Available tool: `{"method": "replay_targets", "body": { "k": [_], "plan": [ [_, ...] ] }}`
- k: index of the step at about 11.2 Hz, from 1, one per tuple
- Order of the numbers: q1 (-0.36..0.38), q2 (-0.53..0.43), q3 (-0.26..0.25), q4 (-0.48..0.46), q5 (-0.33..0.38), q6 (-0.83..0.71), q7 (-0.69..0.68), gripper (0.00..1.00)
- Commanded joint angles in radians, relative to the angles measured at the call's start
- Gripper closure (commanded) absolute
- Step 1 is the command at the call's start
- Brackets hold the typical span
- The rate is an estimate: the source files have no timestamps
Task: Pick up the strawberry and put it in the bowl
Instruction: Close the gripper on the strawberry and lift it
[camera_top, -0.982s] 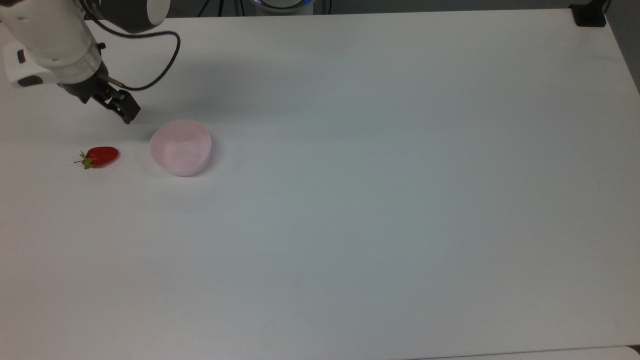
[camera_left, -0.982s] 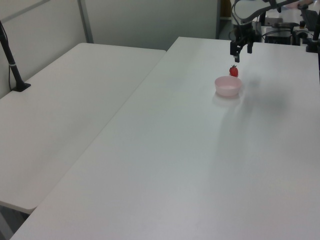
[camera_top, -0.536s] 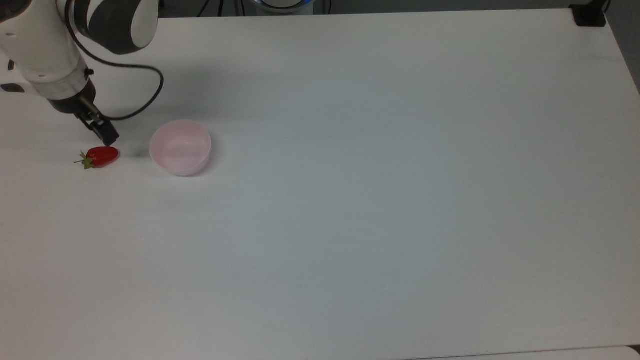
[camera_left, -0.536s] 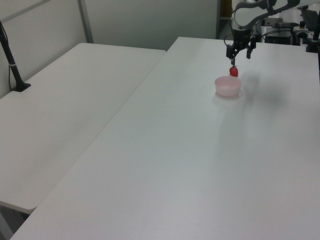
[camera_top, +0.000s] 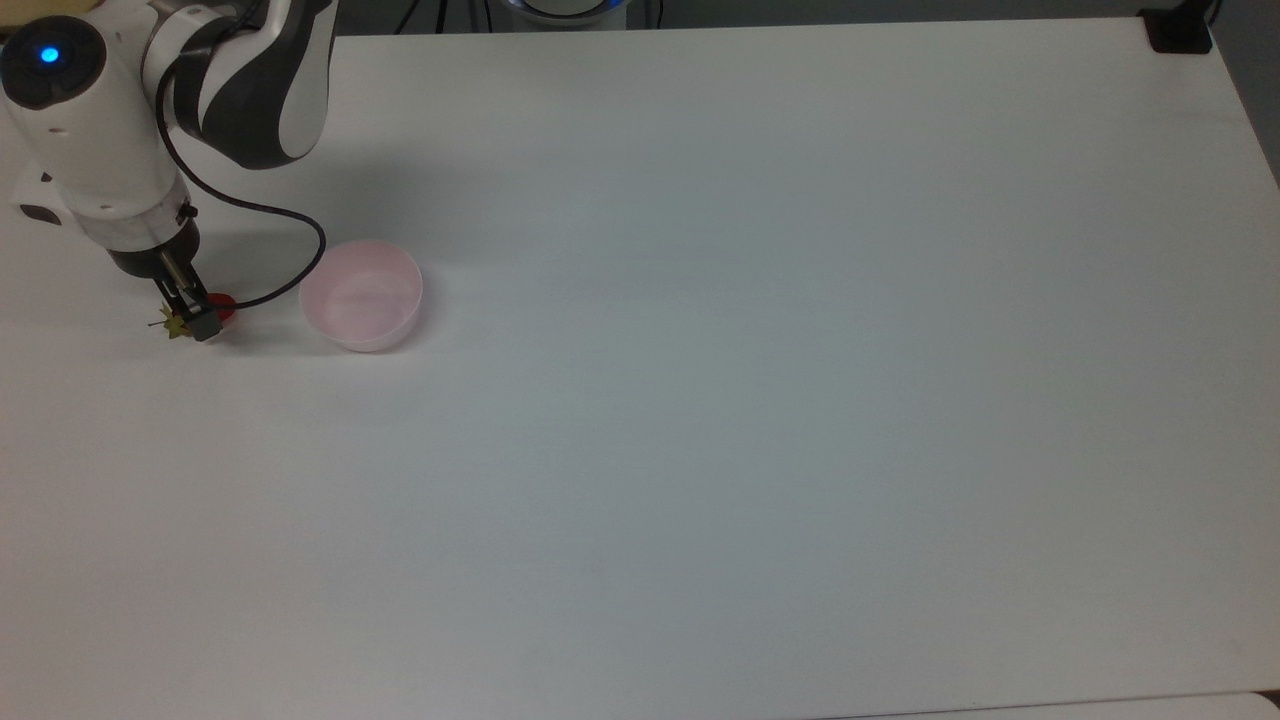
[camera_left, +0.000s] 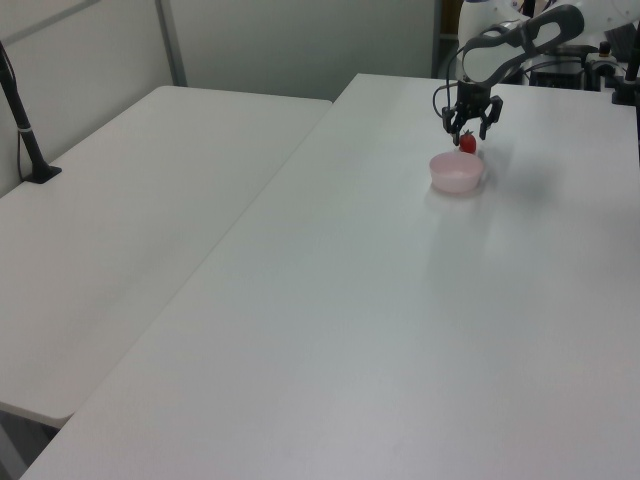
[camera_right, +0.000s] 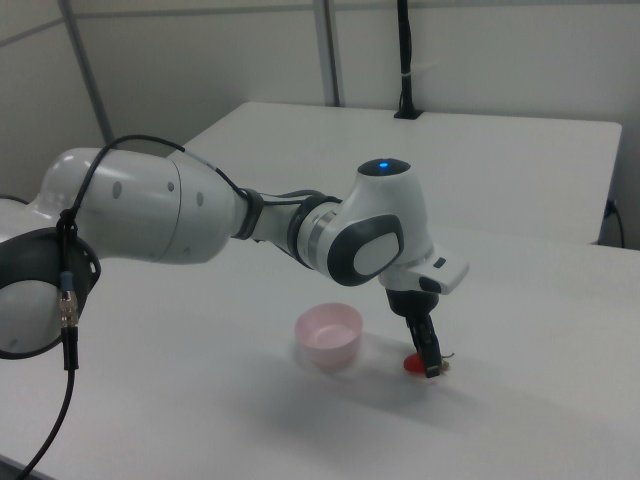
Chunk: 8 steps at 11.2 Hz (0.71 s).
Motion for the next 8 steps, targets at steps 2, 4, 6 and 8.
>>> {"method": "replay_targets", "body": {
  "k": [2,4,6,8],
  "plan": [
    [0.001,0.019,0.001,-0.004,0.001,0.023,0.009,0.57],
    [0.001,0.013,0.001,-0.003,0.0,0.021,-0.042,0.7],
    [0.001,-0.028,0.005,0.016,0.004,0.003,-0.148,0.7],
    [0.014,-0.078,0.02,0.016,0.004,-0.081,-0.28,0.68]
  ]
}}
